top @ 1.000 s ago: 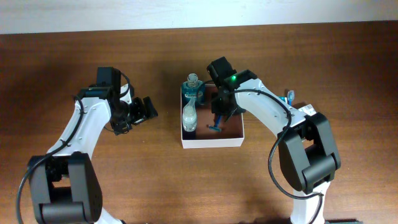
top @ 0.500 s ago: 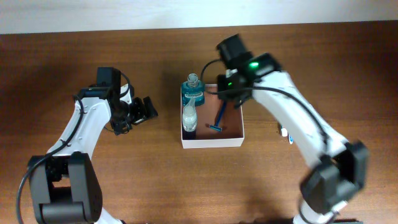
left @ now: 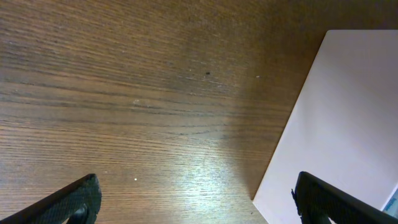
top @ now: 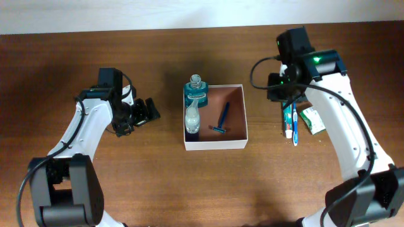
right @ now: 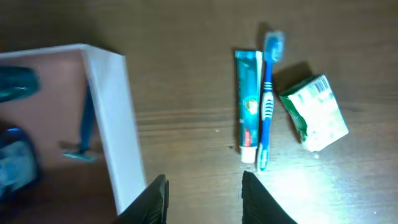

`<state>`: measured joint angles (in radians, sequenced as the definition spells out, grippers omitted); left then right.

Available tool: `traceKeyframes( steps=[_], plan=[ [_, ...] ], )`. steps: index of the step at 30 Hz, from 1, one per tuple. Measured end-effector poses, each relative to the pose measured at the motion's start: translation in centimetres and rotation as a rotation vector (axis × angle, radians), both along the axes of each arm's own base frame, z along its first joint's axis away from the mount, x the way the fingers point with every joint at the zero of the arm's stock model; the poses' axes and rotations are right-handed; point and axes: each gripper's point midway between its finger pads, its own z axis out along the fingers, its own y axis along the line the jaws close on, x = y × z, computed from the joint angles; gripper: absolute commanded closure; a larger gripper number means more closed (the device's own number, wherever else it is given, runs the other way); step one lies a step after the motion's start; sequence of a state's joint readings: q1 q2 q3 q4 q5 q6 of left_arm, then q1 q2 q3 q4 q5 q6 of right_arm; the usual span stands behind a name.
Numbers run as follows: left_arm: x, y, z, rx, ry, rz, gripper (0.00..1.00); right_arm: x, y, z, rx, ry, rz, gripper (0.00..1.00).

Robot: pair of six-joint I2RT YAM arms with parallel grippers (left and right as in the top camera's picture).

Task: Pack container
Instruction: 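Move the right gripper back to the green toothpaste tube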

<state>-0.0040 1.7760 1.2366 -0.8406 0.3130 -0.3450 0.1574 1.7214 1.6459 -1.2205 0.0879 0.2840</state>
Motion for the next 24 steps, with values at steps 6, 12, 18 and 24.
traceKeyframes(
  steps=[6,12,18,24],
  plan=[
    [0.0,0.0,0.0,0.000,0.000,0.000,0.01,0.0,-2.6,-4.4,-0.010,0.026,-0.053,0.61],
    [0.0,0.0,0.0,0.000,0.001,0.000,0.01,-0.5,-3.1,-9.1,-0.025,0.032,-0.012,0.61],
    [0.0,0.0,0.0,0.000,0.001,0.000,0.01,-1.0,-3.5,-12.6,-0.034,0.028,0.002,0.61],
    [0.0,0.0,0.0,0.000,0.001,0.000,0.01,-1.9,-5.4,-14.1,-0.039,0.051,-0.043,0.54]
  ],
)
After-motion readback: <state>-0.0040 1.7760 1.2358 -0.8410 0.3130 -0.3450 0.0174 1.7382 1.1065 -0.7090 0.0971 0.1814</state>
